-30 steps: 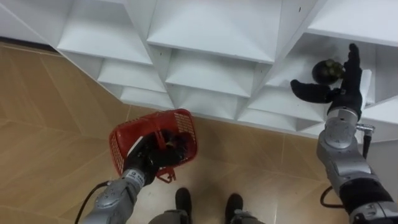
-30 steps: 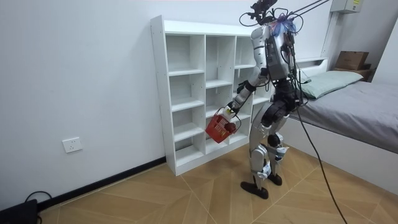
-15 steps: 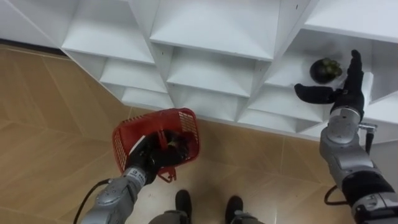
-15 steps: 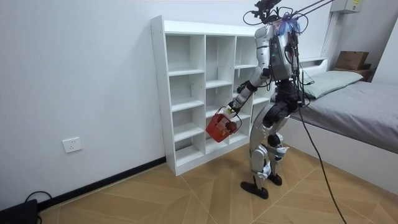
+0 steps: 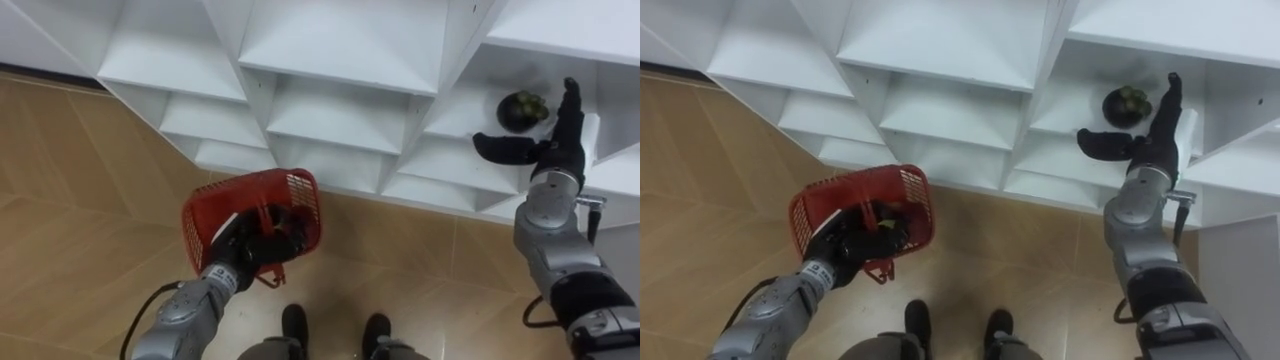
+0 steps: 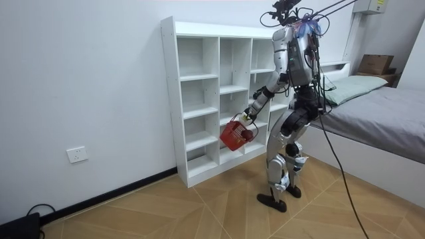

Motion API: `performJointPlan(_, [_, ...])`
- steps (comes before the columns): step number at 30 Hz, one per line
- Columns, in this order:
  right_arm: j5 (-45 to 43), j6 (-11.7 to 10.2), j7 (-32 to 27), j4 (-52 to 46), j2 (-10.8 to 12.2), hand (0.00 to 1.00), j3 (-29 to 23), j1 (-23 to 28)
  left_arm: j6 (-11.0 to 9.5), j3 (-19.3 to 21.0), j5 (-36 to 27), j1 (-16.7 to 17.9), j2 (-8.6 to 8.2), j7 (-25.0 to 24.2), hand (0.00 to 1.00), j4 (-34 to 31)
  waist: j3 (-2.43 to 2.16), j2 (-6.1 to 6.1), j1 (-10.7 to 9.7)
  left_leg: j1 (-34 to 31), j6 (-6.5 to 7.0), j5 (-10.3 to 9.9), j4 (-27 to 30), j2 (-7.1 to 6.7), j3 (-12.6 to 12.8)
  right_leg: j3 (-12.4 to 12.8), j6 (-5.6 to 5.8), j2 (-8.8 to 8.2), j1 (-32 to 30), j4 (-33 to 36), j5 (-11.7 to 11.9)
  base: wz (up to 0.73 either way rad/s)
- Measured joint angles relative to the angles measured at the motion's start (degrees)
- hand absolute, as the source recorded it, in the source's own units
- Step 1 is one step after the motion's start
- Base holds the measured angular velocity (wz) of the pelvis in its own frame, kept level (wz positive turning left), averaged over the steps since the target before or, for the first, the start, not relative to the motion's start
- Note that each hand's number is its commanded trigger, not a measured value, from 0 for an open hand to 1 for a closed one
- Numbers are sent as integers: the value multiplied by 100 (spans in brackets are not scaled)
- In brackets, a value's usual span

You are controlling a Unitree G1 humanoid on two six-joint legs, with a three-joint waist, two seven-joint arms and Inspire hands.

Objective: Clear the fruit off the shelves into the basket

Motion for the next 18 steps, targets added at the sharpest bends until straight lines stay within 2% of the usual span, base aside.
performJointPlan(18, [120,-5,-94,23,-63,0,4,-48,40,-80,0,-66,11,0,100,0,-1,1,77,-15,0,0,-8,2,14,24,-1,4,-33,14,0,0])
